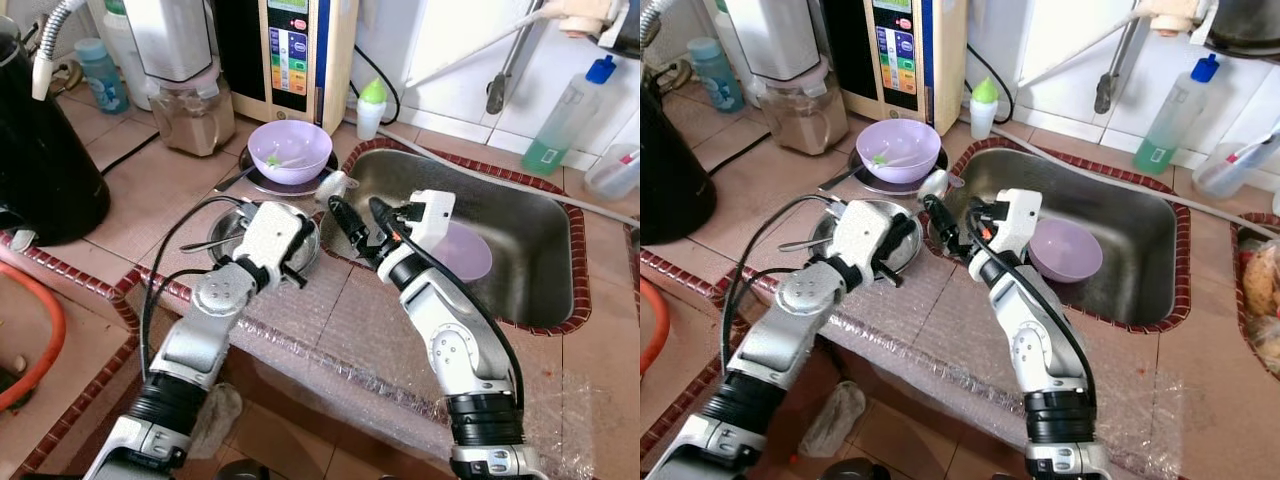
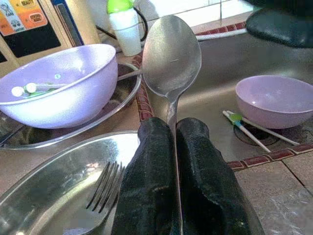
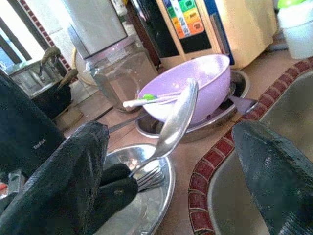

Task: Kitchen organization

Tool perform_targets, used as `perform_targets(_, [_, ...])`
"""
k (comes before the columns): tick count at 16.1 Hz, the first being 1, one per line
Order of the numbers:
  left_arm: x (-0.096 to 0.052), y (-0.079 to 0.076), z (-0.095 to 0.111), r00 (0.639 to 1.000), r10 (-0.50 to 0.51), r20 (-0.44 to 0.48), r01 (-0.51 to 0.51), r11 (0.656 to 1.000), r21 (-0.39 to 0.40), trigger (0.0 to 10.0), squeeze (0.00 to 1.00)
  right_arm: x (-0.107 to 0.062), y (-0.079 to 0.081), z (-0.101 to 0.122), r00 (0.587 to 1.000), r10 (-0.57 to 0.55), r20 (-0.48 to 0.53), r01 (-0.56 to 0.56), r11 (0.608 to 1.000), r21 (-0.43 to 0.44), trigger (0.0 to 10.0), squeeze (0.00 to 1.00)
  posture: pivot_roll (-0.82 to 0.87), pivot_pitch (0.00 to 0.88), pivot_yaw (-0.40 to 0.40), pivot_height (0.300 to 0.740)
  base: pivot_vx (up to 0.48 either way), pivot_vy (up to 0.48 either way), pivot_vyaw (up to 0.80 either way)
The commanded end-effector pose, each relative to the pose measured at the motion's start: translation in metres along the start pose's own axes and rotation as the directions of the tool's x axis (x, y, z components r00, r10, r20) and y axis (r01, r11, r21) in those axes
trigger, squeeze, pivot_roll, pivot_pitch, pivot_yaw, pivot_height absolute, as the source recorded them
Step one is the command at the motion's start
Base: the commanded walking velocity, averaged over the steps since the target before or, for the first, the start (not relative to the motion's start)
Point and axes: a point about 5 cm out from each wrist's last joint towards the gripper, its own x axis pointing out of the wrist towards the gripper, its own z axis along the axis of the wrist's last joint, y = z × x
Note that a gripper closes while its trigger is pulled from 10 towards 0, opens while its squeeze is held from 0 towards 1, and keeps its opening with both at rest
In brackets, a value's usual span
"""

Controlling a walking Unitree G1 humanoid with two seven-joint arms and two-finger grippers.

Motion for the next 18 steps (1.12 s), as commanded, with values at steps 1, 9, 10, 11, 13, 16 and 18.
perform_targets(1, [0.001,-0.006,0.005,1.0,-0.014,0.026,0.014,1.0,0.018,0.0,0.0,0.004,-0.001,0.001,1.0,-0.001,-0.017,0.001,1.0,0.005,10.0,0.0,0.05,0.0,-0.029,0.74,0.0,0.0,0.0])
perform_targets(9, [0.004,-0.015,0.009,0.998,-0.048,0.044,0.047,0.999,0.024,0.0,0.0,0.032,-0.001,-0.001,0.997,-0.082,0.0,0.081,0.991,0.111,0.0,0.0,0.06,0.0,-0.031,0.74,0.0,0.0,0.0])
perform_targets(10, [0.003,-0.015,0.01,0.998,-0.05,0.045,0.049,0.999,0.023,0.0,0.0,0.035,-0.005,0.0,0.994,-0.113,0.003,0.111,0.985,0.13,0.0,0.0,0.06,0.0,-0.031,0.74,0.0,0.0,0.0])
perform_targets(11, [0.003,-0.015,0.01,0.998,-0.05,0.045,0.049,0.999,0.023,0.0,0.0,0.035,-0.006,0.0,0.993,-0.117,0.003,0.115,0.985,0.132,0.0,0.0,0.06,0.0,-0.031,0.74,0.0,0.0,0.0])
perform_targets(13, [0.003,-0.015,0.009,0.998,-0.052,0.044,0.051,0.998,0.024,0.0,0.0,0.038,-0.01,0.001,0.989,-0.146,0.007,0.143,0.976,0.163,0.0,0.0,0.07,0.0,-0.031,0.74,0.0,0.0,0.0])
perform_targets(16, [0.003,-0.014,0.008,0.998,-0.049,0.042,0.047,0.999,0.027,0.0,0.0,0.039,-0.014,-0.003,0.985,-0.173,-0.02,0.174,0.966,0.193,0.0,0.0,0.07,0.0,-0.03,0.74,0.0,0.0,0.0])
perform_targets(18, [0.003,-0.014,0.008,0.998,-0.05,0.042,0.049,0.998,0.029,0.0,0.0,0.039,-0.015,-0.009,0.984,-0.172,-0.05,0.179,0.963,0.2,0.0,0.0,0.07,0.0,-0.028,0.74,0.0,0.0,0.0])
